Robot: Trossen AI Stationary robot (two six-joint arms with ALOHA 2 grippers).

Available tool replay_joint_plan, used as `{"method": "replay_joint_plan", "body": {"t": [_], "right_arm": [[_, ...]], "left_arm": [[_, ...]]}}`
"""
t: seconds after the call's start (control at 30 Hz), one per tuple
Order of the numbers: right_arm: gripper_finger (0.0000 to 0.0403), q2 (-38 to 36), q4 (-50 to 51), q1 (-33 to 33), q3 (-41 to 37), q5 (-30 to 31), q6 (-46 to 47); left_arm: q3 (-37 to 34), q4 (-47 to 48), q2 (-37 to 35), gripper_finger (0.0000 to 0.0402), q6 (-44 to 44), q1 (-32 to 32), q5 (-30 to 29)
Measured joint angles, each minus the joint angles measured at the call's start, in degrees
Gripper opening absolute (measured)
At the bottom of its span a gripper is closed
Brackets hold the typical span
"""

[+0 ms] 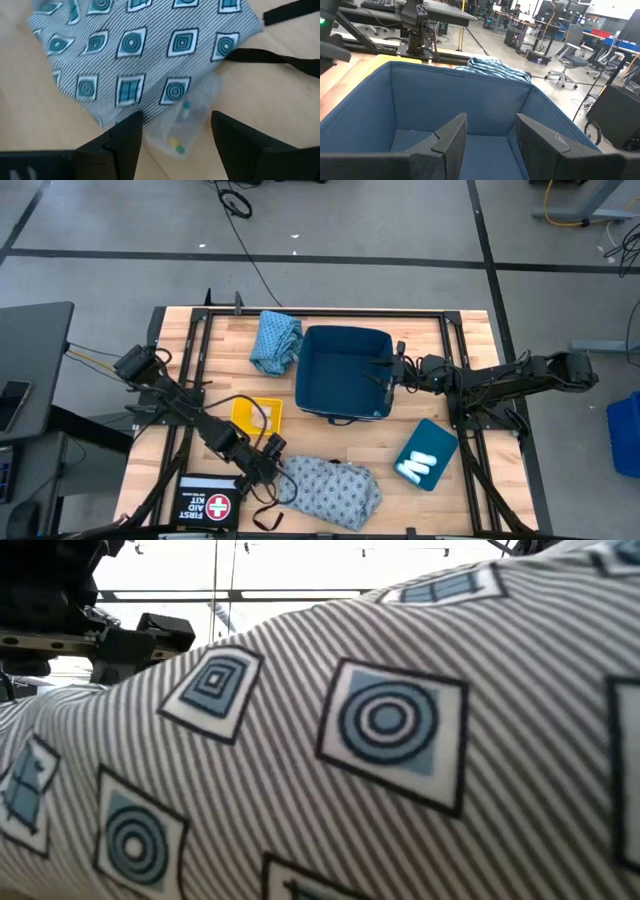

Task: Pick & place medical supplies in basket/bin
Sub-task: Put the transparent pill bottle into the yellow bin

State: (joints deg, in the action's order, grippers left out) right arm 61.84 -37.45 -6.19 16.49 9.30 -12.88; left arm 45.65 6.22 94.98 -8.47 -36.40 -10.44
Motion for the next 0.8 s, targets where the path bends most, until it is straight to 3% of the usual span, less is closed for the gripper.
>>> {"method": "replay_joint_plan", "body": {"t": [0.37, 0.6, 0.8], "right_arm": [[0.0176, 0.00, -0.40, 0.00, 0.02, 0.03, 0.17], [0.0176, 0.00, -0.44, 0.00, 0.02, 0.03, 0.20], [0.0176, 0.00, -0.42, 0.01, 0.02, 0.02, 0.44]], "left_arm": [[1.27, -0.20, 5.16, 0.0196, 5.30, 1.31, 8.37], [1.29, 0.13, 4.98, 0.0134, 6.40, 1.14, 8.18], [1.27, 0.29, 4.97, 0.0129, 7.92, 0.69, 5.88]]}}
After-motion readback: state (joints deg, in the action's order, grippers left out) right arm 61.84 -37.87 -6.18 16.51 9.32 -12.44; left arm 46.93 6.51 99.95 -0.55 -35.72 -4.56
